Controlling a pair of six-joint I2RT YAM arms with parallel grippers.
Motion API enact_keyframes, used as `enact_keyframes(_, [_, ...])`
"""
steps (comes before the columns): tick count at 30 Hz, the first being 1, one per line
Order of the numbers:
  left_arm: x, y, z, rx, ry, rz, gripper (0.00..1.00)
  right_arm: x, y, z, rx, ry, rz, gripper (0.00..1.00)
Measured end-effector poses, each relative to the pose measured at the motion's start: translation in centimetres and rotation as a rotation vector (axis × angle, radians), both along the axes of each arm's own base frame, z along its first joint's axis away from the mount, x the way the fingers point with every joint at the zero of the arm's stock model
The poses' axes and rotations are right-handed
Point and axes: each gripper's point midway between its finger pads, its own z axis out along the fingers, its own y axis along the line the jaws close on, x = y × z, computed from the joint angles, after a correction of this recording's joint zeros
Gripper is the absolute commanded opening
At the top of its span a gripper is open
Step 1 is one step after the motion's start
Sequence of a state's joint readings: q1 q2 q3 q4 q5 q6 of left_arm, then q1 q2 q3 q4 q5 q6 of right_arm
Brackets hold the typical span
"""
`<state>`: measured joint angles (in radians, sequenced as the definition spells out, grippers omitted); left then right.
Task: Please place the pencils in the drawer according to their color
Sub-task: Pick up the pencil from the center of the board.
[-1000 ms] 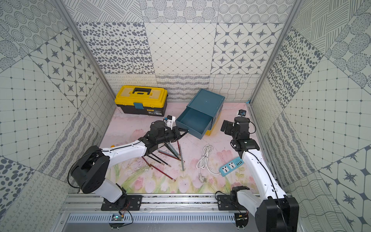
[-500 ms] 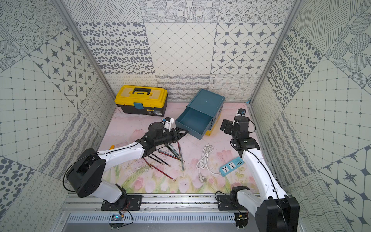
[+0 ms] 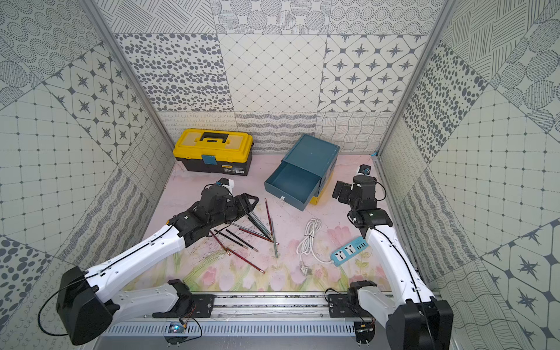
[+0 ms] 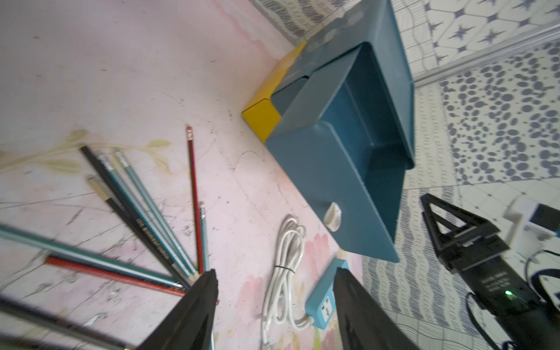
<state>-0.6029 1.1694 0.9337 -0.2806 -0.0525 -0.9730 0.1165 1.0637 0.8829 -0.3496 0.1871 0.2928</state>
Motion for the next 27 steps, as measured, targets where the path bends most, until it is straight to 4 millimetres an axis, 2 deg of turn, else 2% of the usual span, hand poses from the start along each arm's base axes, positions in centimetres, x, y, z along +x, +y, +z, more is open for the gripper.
enact_keyframes(2, [-0.4,2.2,-1.7,0.072,0.073,0.061,0.57,-0.1,0.3,0.0,0.0,0.002,0.009,0.99])
enact_keyframes(6, [-1.8,6.3,-5.7,0.208,0.241,0.161,0.54,-0.5,1.1,0.3,-0.009,-0.003,0.032,0.99])
enact_keyframes(11, [-3.7,9.9,-9.2,0.35,0.412,0.233,0.49,-0.9,1.6,1.2,-0.032,-0.027,0.041,0.99])
enact_keyframes(18, [-6.3,12.6,-13.7,0.481,0.635,0.27,0.43,-1.2,1.7,1.3,-0.064,-0.025,0.043,0.99])
enact_keyframes(27, [-8.2,14.8,-16.8,0.534,0.777,0.308,0.39,-1.2,2.2,1.3,-0.068,-0.027,0.057,0.99])
